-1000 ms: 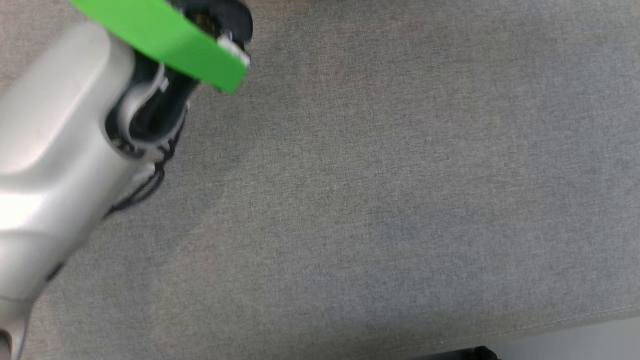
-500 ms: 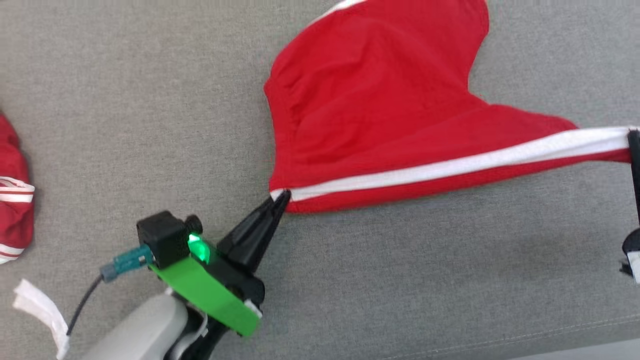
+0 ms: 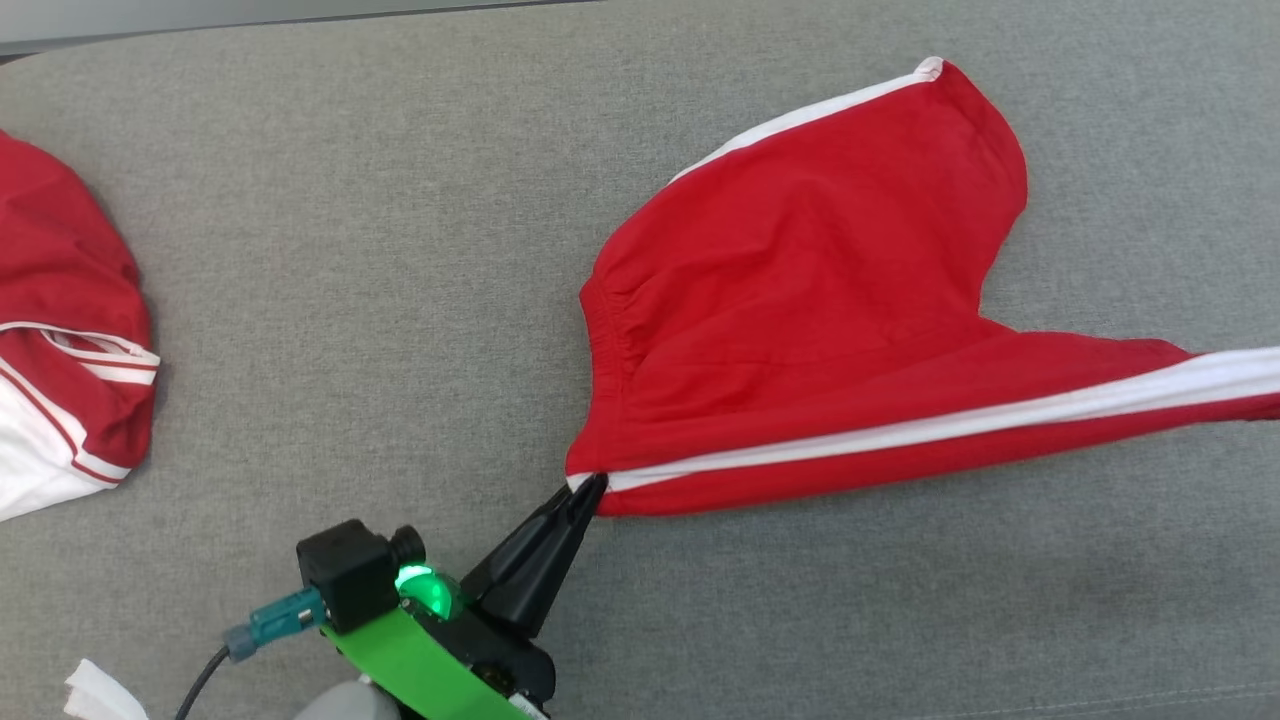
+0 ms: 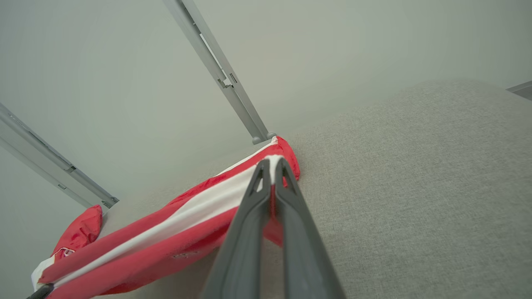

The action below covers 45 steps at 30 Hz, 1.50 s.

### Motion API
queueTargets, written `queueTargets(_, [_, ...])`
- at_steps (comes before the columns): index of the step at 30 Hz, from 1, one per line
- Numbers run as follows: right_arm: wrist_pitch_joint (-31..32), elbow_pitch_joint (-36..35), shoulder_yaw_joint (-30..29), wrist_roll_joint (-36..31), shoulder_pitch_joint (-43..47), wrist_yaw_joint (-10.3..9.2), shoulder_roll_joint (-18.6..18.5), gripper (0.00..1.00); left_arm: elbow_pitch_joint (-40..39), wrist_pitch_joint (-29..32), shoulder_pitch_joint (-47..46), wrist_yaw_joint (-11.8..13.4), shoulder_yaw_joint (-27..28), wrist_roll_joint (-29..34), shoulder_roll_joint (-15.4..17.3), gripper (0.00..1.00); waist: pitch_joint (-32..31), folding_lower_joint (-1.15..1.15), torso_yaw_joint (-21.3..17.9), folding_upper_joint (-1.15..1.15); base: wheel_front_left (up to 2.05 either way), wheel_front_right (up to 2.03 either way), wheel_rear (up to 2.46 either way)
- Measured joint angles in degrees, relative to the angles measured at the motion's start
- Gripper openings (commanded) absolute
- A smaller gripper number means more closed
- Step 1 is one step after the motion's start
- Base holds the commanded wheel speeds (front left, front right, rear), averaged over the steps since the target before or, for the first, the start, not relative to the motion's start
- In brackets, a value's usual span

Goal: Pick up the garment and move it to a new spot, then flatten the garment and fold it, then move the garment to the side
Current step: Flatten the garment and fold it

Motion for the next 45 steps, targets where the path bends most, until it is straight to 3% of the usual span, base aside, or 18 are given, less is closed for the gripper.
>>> queueTargets(6, [6.90, 6.66, 0.25, -2.01, -12.80, -0.01, -0.90, 0.00, 2.70, 2.24, -8.44, 0.01, -1.25, -6.50, -4.70, 0.00, 1.38, 0.00, 1.57, 0.00, 0.00, 0.00, 0.00])
queueTargets(13, [20.41, 16.23, 3.66, -5.89, -31.65, -0.02, -3.61, 0.00, 10.06, 6.00, -19.56, 0.01, 0.35, -15.14, -9.98, 0.00, 4.89, 0.00, 3.60, 0.00, 0.00, 0.00, 0.00])
queueTargets(19, [32.73, 24.72, 9.49, -9.43, -47.57, -0.02, -4.15, 0.00, 18.29, 8.38, -27.54, 0.02, 0.56, -17.17, -12.20, 0.00, 8.10, 0.00, 5.77, 0.00, 0.00, 0.00, 0.00])
queueTargets(26, [38.47, 33.75, 16.41, -13.67, -60.49, -0.03, -2.21, 0.00, 27.48, 9.16, -33.39, 0.02, -0.33, -17.58, -15.27, 0.00, 11.28, 0.00, 8.46, 0.00, 0.00, 0.00, 0.00])
queueTargets(27, [38.45, 34.72, 16.97, -13.94, -61.51, -0.03, -1.89, 0.08, 28.15, 9.15, -33.87, 0.02, -0.68, -17.45, -15.74, 0.00, 11.59, 0.00, 8.77, 0.00, 0.00, 0.00, 0.00])
queueTargets(28, [38.16, 36.05, 17.56, -14.14, -62.61, -0.03, -1.34, 0.39, 28.81, 9.00, -34.37, 0.02, -1.04, -17.41, -16.21, 0.05, 11.95, 0.00, 9.14, 0.00, 0.00, 0.00, 0.00])
queueTargets(29, [37.72, 37.42, 17.94, -14.23, -63.50, -0.03, -0.73, 1.00, 29.39, 8.64, -34.76, 0.02, -1.36, -17.40, -16.57, 0.38, 12.29, 0.00, 9.49, 0.00, 0.00, 0.00, 0.00])
queueTargets(30, [37.30, 38.40, 18.15, -14.21, -63.96, -0.03, -0.31, 1.00, 29.75, 8.36, -35.00, 0.02, -1.62, -17.38, -16.78, 0.90, 12.52, 0.00, 9.75, 0.00, 0.00, 0.00, 0.00])
queueTargets(31, [36.73, 39.19, 18.50, -13.80, -64.32, -0.04, 0.04, 1.00, 30.09, 7.83, -35.18, 0.02, -1.82, -17.38, -16.97, 1.00, 12.76, 0.00, 10.03, 0.00, 0.00, 0.00, 0.00])
queueTargets(38, [28.30, 36.93, 17.15, -7.82, -61.18, -0.04, -0.86, 1.00, 31.15, 0.94, -34.83, 0.32, -2.07, -11.72, -15.46, 1.00, 12.35, 0.00, 10.26, 0.00, 0.00, 0.00, 0.00])
queueTargets(41, [26.04, 34.60, 16.64, -5.68, -55.98, -0.05, -2.44, 1.00, 29.69, 0.23, -31.86, 3.44, 0.41, -4.22, -13.49, 1.00, 11.39, 0.00, 9.46, 0.00, 0.00, 0.00, 0.00])
queueTargets(45, [22.68, 32.39, 15.80, -5.39, -49.24, -0.07, -4.44, 1.00, 20.43, -0.01, -24.36, 10.62, 9.58, 12.41, -12.33, 1.00, 9.71, 0.00, 7.64, 0.00, 0.00, 0.00, 0.00])
